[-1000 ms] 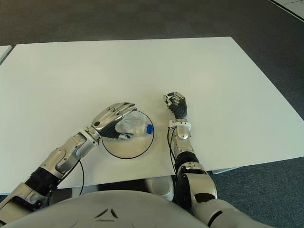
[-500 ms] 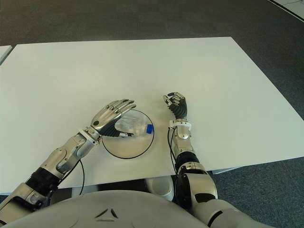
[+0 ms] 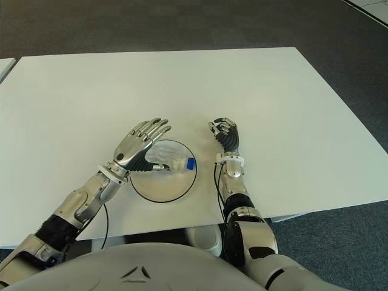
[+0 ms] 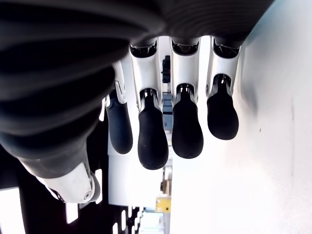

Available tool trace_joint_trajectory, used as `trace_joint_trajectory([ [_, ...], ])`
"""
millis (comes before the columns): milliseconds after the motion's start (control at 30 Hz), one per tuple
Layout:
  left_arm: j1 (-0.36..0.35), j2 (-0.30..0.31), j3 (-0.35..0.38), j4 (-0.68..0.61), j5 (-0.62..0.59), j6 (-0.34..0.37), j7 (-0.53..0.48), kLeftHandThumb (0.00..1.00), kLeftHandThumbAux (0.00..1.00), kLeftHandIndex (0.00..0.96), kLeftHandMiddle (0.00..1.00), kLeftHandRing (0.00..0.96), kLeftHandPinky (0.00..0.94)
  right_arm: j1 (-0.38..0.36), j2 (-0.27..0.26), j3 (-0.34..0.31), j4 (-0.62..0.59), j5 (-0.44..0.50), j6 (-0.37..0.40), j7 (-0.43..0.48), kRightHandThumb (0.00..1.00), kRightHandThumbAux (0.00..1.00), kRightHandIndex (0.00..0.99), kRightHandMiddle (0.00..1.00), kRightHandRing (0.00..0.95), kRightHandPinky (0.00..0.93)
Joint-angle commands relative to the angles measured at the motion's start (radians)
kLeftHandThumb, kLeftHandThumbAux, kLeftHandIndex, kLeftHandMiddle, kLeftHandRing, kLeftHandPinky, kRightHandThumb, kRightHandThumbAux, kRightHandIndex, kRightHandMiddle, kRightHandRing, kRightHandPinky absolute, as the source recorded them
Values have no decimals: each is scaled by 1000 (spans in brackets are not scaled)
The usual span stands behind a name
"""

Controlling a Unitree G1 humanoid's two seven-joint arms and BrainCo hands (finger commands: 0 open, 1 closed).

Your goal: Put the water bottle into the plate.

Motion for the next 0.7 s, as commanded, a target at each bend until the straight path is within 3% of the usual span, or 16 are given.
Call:
trace_joint_trajectory([
  [33,17,-5,42,31,-73,-14,24,0,467,0,0,0,0,18,1,2,6,7,5,3,709,727,438,707,695,687],
  [267,54,-3,153,36,-337,-97,-41,0,458,0,0,0,0,19,2,2,6,6,7,4,709,727,438,706,694,690],
  [533,77,-51,252,47,-558,-100,-124,0,463,0,0,0,0,18,2,3,6,6,20,3,709,727,438,704,691,686],
  [700,56,-67,337,174,-686,-145,-146,0,497,0,0,0,0,19,3,3,5,5,17,3,709,727,438,702,690,687],
])
